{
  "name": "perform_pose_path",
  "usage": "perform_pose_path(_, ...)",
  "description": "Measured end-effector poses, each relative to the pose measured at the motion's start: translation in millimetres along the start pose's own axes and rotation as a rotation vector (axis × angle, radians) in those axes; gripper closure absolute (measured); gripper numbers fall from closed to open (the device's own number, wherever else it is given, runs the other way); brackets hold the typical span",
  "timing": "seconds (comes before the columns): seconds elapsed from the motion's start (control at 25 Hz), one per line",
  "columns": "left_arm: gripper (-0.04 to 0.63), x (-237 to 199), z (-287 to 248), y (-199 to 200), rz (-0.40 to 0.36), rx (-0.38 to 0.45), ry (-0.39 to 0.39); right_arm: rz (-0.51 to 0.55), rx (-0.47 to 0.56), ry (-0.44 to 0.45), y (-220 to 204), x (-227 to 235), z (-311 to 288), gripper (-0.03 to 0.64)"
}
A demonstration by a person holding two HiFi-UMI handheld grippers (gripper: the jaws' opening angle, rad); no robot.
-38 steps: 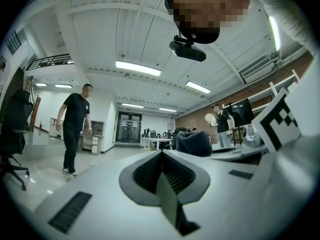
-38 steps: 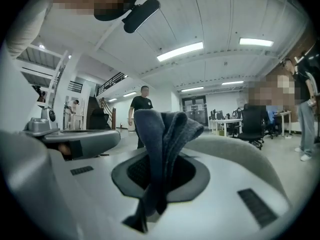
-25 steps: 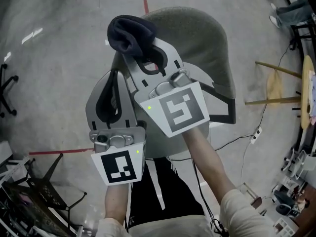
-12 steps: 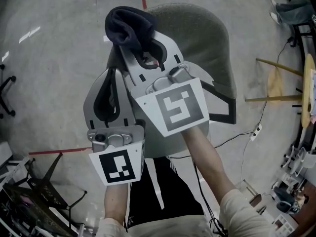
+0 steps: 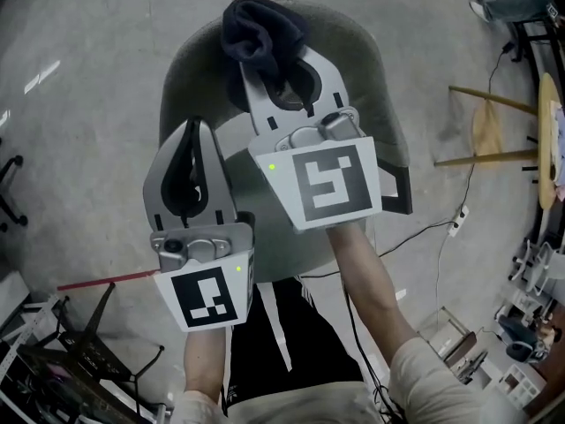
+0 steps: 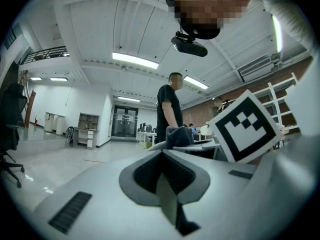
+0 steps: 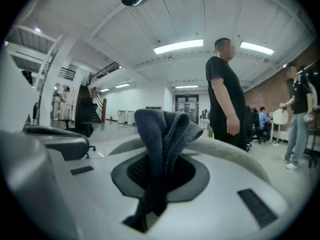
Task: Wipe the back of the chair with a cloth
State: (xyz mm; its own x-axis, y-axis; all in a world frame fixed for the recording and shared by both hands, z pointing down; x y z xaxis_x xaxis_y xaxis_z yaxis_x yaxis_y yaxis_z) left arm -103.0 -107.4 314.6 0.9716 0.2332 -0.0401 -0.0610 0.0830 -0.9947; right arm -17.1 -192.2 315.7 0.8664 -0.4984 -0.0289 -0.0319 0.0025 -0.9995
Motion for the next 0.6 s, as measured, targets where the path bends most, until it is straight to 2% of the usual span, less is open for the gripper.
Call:
perform_pose_path(0.16,0.580,14.1,-6.4,2.5,-0.002,0.005,-0.024,0.045,-0.022,-0.120,-3.6,44.4,18.0,0.563)
perform_pose_path(0.6,0.580,55.0,-19.5,-7.1,-0.001,-0.003,-0.094,0.073,-0.023,-0.237,-11.9,96.0,57.4,0.563)
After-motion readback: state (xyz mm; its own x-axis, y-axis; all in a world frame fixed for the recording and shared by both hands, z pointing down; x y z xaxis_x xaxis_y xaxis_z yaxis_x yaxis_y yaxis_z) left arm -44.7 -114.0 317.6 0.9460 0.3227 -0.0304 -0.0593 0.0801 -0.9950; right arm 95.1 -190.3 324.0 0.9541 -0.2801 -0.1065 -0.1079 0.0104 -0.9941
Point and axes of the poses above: the fingertips, and each gripper's own axes: z backward along the fingers, x to its right, y out of its top, the point moved 3 cm from there along z, backward along the fingers, and after that the axes turned 7 degrees about x, right-handed, at the moved point
